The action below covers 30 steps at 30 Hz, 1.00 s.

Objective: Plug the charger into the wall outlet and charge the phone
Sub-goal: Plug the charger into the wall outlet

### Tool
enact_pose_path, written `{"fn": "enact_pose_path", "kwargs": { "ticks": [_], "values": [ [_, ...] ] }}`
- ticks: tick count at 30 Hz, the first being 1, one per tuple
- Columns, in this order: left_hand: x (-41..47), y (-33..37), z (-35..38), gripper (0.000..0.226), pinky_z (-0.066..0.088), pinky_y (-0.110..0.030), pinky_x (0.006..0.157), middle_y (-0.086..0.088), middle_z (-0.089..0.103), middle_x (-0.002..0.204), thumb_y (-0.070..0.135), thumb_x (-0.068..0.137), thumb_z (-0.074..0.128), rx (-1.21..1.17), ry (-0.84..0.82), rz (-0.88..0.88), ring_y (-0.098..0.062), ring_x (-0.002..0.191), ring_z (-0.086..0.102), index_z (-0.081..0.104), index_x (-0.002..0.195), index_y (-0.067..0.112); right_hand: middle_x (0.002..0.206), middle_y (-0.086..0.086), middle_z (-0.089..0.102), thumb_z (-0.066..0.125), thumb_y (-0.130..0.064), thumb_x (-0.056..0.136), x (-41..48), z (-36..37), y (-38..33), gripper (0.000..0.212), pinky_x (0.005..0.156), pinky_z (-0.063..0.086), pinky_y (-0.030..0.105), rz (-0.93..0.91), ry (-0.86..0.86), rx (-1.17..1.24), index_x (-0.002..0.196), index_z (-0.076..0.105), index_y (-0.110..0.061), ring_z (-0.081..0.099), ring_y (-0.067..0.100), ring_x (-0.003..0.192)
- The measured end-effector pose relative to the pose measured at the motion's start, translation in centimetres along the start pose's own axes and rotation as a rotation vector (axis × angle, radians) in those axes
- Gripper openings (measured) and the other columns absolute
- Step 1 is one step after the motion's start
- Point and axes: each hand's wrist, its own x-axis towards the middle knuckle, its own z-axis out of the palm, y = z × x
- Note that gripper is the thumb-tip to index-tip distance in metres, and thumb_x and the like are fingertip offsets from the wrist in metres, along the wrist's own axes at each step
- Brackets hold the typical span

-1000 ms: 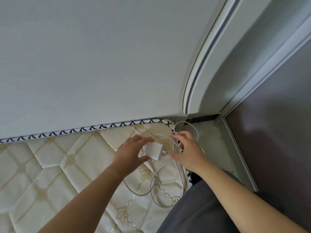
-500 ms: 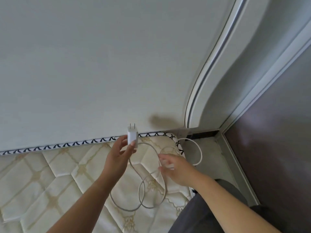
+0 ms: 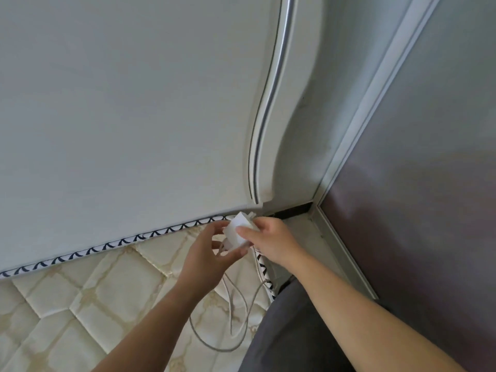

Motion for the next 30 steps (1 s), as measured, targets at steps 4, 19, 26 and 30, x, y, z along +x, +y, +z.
{"fn": "enact_pose_path", "kwargs": {
  "ticks": [4,19,26,30],
  "values": [
    [0.9,-0.4,-0.2,0.027,0.051,-0.023,0.070,0.015,0.070,0.073,0.016,0.078,0.069,-0.025,-0.034,-0.021,0.000,0.070,0.064,0.067,0.094,0.037,0.086,0.004,0.068,0.061,-0.021,0.085,0.8,-2.1,-0.4,0.004,0.069,0.058,0.034,0.052,0.129,0.327,0.081,0.063,-0.021,0.066,0.018,0.076],
    [4.0,3.3,0.1,0.025,0.052,-0.034,0.076,-0.004,0.072,0.080,0.021,0.094,0.044,-0.287,0.213,-0.164,-0.022,0.078,0.068,0.061,0.078,0.015,0.062,-0.012,0.073,0.068,-0.003,0.075,1.8,-13.4,-2.3,0.024,0.051,0.050,0.015,-0.118,0.549,0.657,0.061,0.074,-0.022,0.067,0.002,0.062],
    [2.8,4.9,-0.1,0.025,0.052,-0.031,0.066,0.006,0.047,0.048,0.024,0.096,0.038,-0.422,0.218,-0.134,-0.009,0.047,0.052,0.056,0.081,0.016,0.062,-0.010,0.072,0.072,-0.012,0.070,1.3,-14.6,-0.9,0.009,0.060,0.047,0.021,-0.064,0.499,0.336,0.064,0.071,-0.019,0.065,0.007,0.065],
    [1.8,6.3,-0.2,0.027,0.041,-0.029,0.055,0.001,0.037,0.056,0.029,0.093,0.044,-0.338,0.184,-0.088,-0.013,0.049,0.038,0.059,0.075,0.017,0.085,-0.002,0.071,0.066,-0.016,0.076,1.1,-13.2,-2.7,0.006,0.065,0.048,0.026,-0.036,0.429,0.350,0.075,0.067,-0.021,0.065,0.017,0.080]
  ]
}}
